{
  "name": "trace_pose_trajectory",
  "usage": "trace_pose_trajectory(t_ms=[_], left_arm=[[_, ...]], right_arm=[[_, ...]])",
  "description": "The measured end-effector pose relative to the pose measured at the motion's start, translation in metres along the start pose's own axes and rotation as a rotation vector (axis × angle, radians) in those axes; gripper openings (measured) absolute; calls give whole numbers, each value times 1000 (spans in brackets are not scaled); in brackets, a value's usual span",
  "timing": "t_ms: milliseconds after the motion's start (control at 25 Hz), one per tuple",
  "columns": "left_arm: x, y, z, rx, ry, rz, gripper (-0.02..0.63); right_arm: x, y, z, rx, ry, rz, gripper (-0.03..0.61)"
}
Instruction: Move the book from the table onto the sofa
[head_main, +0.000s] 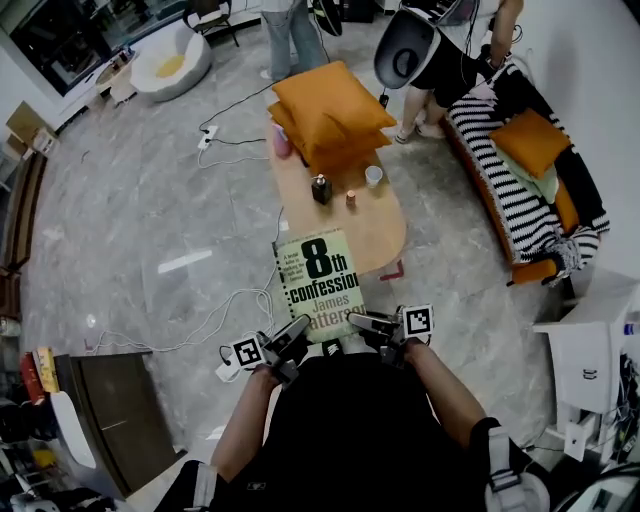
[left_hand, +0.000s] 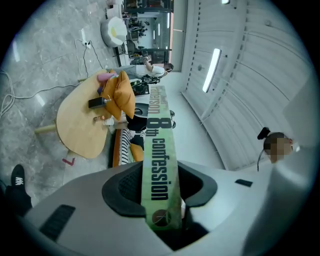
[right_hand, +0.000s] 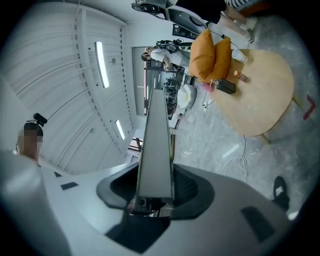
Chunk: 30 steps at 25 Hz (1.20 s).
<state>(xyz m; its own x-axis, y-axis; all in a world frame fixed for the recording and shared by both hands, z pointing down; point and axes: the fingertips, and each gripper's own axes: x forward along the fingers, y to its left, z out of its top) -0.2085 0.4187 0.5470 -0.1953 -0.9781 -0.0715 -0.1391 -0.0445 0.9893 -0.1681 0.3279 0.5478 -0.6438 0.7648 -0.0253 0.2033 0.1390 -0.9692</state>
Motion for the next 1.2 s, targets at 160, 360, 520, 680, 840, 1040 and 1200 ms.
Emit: trace_pose_trajectory(t_ms=[160, 360, 520, 680, 840, 1040, 1200], left_arm=[[27, -5, -15, -1, 60, -8, 166], [80, -16, -50, 43, 163, -10, 166], [120, -24, -89, 39, 202, -17, 166], [165, -30, -136, 19, 262, -37, 166], [214, -29, -185, 39, 341, -32, 167], [268, -28, -247, 24, 435, -35, 167], [308, -29, -293, 29, 533, -37, 167]], right_arm=[[-30, 4, 7, -9, -63, -6, 183], [-90, 9, 15, -39, -120, -18, 183], [-147, 16, 20, -51, -179, -22, 183], [-213, 23, 22, -55, -257, -27, 183], [-281, 17, 14, -45, -336, -59, 183], [-362, 18, 7, -55, -456, -86, 183], [-421, 19, 0, -61, -564, -111, 183]])
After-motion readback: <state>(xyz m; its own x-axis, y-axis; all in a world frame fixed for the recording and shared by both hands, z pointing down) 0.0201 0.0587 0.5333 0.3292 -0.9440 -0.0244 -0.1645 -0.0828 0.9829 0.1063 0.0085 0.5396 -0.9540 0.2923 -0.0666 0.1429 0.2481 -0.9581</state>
